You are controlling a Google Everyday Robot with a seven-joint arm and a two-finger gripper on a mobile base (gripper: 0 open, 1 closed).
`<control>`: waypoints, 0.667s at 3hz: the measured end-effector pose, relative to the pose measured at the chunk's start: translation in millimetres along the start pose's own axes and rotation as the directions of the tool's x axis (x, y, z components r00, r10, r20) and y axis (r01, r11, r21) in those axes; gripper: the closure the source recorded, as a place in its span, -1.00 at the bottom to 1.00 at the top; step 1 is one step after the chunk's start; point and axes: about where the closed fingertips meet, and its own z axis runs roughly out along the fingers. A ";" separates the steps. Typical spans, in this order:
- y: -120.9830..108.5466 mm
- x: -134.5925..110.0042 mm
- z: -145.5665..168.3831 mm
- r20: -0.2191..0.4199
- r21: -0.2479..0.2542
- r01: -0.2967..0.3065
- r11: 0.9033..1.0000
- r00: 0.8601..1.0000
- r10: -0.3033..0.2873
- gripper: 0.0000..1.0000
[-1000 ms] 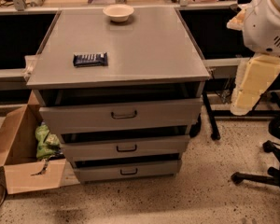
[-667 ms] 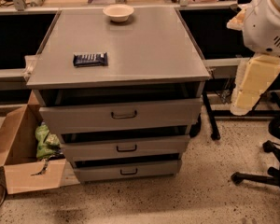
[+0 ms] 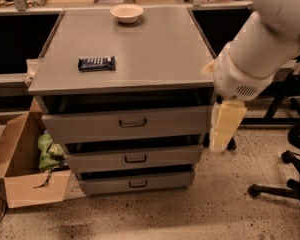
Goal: Open bottom drawer
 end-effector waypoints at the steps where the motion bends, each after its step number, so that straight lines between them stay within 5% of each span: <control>1: 29.8 -20.5 57.9 0.066 -0.088 0.048 0.995 0.997 -0.042 -1.00; 2: 65.7 -43.5 100.0 0.169 -0.198 0.062 0.978 0.985 -0.028 -1.00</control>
Offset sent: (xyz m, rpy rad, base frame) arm -0.0639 0.1136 -0.1465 0.3161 0.3096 0.1868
